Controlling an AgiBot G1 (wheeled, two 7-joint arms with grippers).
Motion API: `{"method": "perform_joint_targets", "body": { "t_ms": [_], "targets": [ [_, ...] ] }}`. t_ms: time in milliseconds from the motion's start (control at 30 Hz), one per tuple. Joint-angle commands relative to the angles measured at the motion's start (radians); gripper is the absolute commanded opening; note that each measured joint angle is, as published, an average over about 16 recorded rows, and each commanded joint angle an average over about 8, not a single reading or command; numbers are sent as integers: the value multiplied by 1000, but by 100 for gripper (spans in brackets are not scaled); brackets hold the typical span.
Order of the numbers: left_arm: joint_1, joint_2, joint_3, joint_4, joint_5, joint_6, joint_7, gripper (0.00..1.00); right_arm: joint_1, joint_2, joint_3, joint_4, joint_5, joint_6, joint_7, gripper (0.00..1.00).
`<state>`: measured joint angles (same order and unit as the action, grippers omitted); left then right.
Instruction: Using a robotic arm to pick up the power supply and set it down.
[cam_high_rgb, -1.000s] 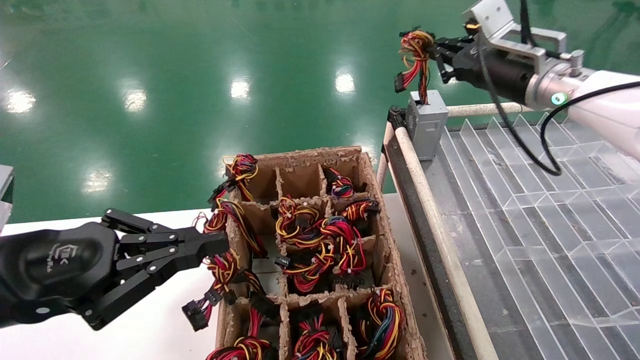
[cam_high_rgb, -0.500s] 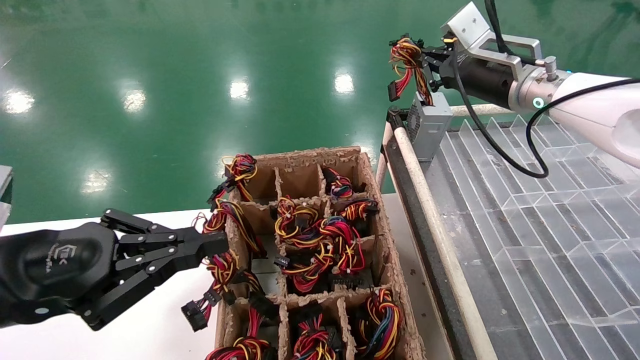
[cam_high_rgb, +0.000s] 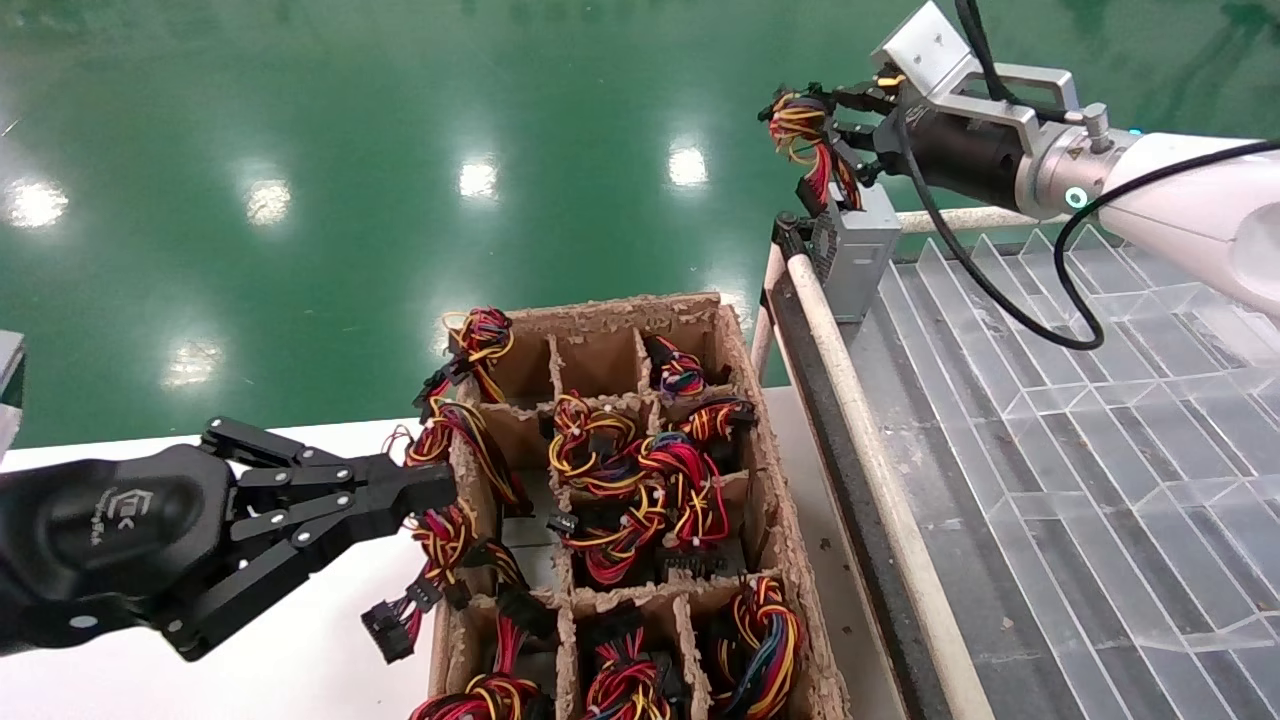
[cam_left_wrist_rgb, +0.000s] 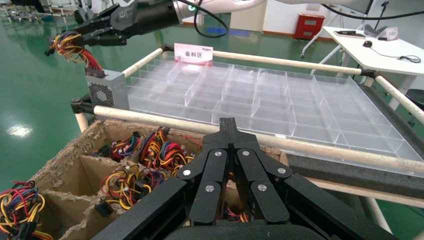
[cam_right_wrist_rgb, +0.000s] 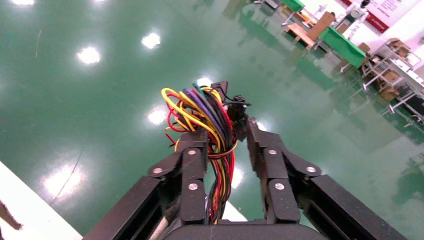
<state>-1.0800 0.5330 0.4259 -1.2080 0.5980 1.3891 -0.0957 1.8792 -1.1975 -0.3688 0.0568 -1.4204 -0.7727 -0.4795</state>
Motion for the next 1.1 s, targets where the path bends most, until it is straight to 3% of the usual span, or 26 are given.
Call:
{"method": "perform_joint_targets", "body": {
  "t_ms": [33,300,533,967,1000,1100],
  "targets": [
    [0,0,0,0,0,0,0,0,4,-2,-5,-4,-7,-3,0,100],
    [0,0,0,0,0,0,0,0,25,-21,-32,-9,-46,-4,5,100],
    [0,0,0,0,0,0,0,0,13,4,25,35,38,-94,5,100],
    [0,0,0,0,0,0,0,0,-128,109,45,248,161,-214,118,100],
    [0,0,0,0,0,0,0,3,-142,119,46,268,172,-224,129,100],
    [0,0,0,0,0,0,0,38,-184,148,49,328,204,-256,163,100]
  ]
}}
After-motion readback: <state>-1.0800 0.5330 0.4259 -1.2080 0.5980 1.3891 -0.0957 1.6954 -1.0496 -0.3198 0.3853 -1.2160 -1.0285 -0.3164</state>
